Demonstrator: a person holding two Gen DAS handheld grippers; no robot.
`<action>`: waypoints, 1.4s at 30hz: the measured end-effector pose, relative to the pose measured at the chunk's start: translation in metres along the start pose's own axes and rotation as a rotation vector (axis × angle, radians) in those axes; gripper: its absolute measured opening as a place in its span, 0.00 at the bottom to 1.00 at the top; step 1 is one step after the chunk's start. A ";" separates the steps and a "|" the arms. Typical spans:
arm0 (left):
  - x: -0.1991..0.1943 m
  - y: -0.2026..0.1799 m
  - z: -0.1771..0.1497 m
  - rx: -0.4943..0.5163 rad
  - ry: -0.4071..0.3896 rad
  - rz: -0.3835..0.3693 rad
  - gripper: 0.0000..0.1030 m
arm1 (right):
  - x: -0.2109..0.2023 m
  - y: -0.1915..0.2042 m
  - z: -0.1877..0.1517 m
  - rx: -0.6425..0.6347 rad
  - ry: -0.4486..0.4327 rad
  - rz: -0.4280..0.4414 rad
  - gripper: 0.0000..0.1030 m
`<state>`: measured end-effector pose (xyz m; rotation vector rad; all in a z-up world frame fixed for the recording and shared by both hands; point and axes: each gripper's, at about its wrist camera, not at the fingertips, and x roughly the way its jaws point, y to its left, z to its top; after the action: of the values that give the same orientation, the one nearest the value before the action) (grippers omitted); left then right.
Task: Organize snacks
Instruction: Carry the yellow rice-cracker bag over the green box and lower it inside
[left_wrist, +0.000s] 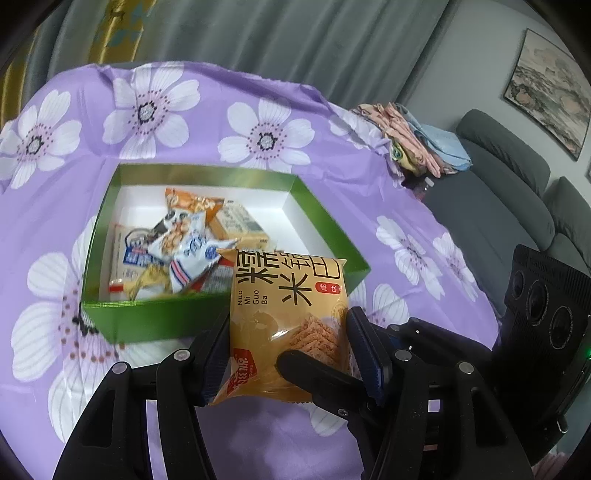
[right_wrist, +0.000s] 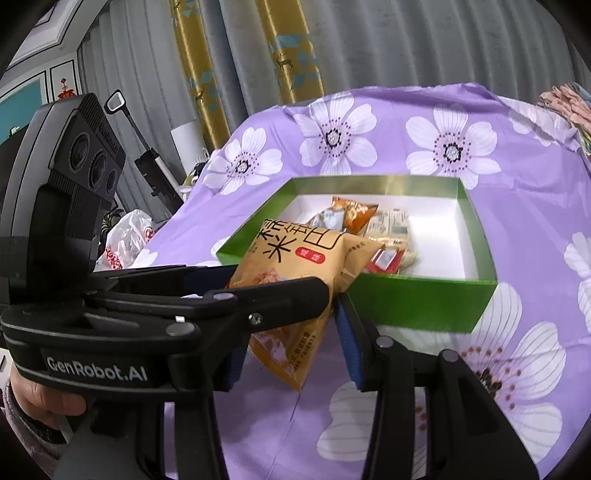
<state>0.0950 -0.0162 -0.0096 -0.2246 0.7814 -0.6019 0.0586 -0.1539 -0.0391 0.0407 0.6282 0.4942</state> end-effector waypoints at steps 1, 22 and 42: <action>0.000 -0.001 0.003 0.003 -0.003 0.001 0.59 | 0.000 -0.001 0.002 -0.001 -0.004 0.000 0.44; 0.030 0.007 0.067 0.011 -0.017 0.012 0.59 | 0.025 -0.031 0.055 -0.002 -0.044 0.003 0.44; 0.077 0.028 0.077 -0.054 0.055 0.007 0.59 | 0.063 -0.057 0.061 0.001 0.038 -0.016 0.44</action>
<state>0.2043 -0.0403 -0.0129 -0.2554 0.8518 -0.5824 0.1621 -0.1692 -0.0354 0.0274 0.6654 0.4799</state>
